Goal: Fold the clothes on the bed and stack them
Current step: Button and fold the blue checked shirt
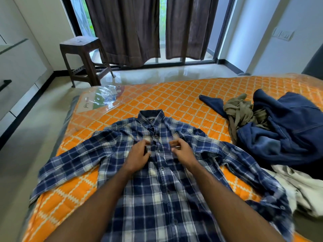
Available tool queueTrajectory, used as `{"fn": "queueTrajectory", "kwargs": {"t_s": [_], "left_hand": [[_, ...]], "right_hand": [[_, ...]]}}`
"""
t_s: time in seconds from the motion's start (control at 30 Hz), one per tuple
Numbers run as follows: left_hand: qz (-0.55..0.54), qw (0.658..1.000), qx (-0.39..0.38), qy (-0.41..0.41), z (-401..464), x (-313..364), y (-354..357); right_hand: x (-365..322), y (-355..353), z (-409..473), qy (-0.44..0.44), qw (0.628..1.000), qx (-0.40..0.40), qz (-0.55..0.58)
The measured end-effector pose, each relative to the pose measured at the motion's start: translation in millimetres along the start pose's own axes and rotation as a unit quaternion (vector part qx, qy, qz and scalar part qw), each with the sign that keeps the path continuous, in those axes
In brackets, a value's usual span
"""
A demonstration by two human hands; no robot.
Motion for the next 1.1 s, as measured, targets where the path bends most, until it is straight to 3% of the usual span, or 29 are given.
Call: {"fn": "queueTrajectory", "kwargs": {"t_s": [0.1,0.2,0.33,0.5,0.67,0.87,1.0,1.1], "left_hand": [[0.13,0.991,0.024,0.033,-56.3,-7.5,-2.7],[0.243,0.97,-0.006,-0.006,-104.7,-29.2,5.2],[0.242,0.965,-0.008,-0.101,-160.6,-33.8,10.8],[0.277,0.954,0.02,-0.116,-240.0,-29.0,9.2],[0.229,0.925,0.072,-0.294,-293.8,-31.3,-12.5],[-0.016,0.944,0.069,-0.322,-339.4,-37.6,-29.6],[-0.046,0.944,0.156,-0.287,-353.1,-23.6,-43.9],[-0.022,0.955,0.167,-0.244,-353.1,-19.1,-67.2]], "right_hand": [[15.6,-42.2,-51.4,-0.026,0.995,0.026,-0.098],[49.4,-85.1,-99.9,0.016,0.964,0.036,-0.264],[88.8,-128.8,-163.2,0.107,0.928,0.085,-0.346],[88.4,-146.0,-222.1,0.141,0.928,-0.057,-0.341],[70.0,-143.9,-255.8,0.169,0.908,-0.119,-0.364],[78.6,-146.5,-275.7,0.17,0.957,0.033,-0.232],[73.0,-153.0,-283.1,0.157,0.959,0.137,-0.191],[62.2,-163.0,-285.5,0.141,0.956,0.174,-0.188]]}}
Point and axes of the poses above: each hand's wrist, its own z-axis towards the middle knuckle, its own y-axis out of the palm, x = y × z, the point moved 1 cm from there along z, towards the middle knuckle, and after that the axes turned 5 degrees about -y, right-handed, at the moved point
